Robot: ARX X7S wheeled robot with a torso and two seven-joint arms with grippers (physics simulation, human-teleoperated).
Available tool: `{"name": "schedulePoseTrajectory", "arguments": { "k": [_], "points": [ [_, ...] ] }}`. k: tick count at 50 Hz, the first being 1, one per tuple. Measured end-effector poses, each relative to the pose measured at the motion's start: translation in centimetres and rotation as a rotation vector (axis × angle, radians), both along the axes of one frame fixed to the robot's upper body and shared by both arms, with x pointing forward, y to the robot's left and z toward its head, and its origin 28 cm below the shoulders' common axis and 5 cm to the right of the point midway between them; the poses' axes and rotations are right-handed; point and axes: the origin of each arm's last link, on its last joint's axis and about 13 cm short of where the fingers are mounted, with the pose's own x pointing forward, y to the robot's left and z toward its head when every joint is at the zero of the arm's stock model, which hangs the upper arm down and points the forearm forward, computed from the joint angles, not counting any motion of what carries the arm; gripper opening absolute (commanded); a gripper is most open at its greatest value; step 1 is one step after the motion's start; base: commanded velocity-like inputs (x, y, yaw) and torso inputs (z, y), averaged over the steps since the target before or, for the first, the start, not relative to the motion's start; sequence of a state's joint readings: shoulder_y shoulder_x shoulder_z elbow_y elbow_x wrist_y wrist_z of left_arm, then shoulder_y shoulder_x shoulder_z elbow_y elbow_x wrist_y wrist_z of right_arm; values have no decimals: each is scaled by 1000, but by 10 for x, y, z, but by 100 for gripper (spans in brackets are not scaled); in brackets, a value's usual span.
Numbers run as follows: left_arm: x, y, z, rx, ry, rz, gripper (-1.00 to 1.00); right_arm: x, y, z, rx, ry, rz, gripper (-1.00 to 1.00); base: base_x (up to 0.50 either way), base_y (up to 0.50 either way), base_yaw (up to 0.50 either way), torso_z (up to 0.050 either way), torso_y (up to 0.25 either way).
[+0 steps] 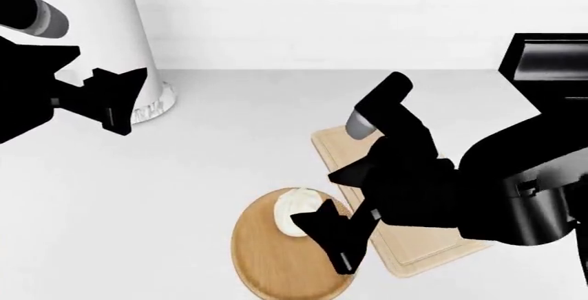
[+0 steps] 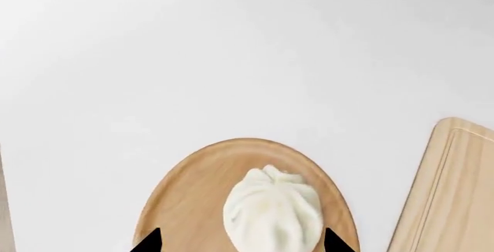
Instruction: Pick the dumpling from the plate and place it on the cutting board. Then pick the condiment bottle from the cabinet and place it next to the cutting board.
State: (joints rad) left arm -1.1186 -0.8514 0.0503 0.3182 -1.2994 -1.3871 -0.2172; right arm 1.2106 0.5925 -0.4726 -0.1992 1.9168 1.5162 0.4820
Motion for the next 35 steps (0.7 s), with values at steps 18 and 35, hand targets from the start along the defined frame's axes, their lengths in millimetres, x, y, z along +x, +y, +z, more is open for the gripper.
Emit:
{"name": "schedulePoseTrajectory", "arguments": {
  "k": [18,35],
  "points": [
    [0,2,-3,-5,4,4,100,15,4,-8,-32,0,-2,100,0,0,0,0,0],
    [0,3,-5,-7,10,7,100,25,7,-19,-44,19,6,100,0,0,0,0,0]
  ]
}}
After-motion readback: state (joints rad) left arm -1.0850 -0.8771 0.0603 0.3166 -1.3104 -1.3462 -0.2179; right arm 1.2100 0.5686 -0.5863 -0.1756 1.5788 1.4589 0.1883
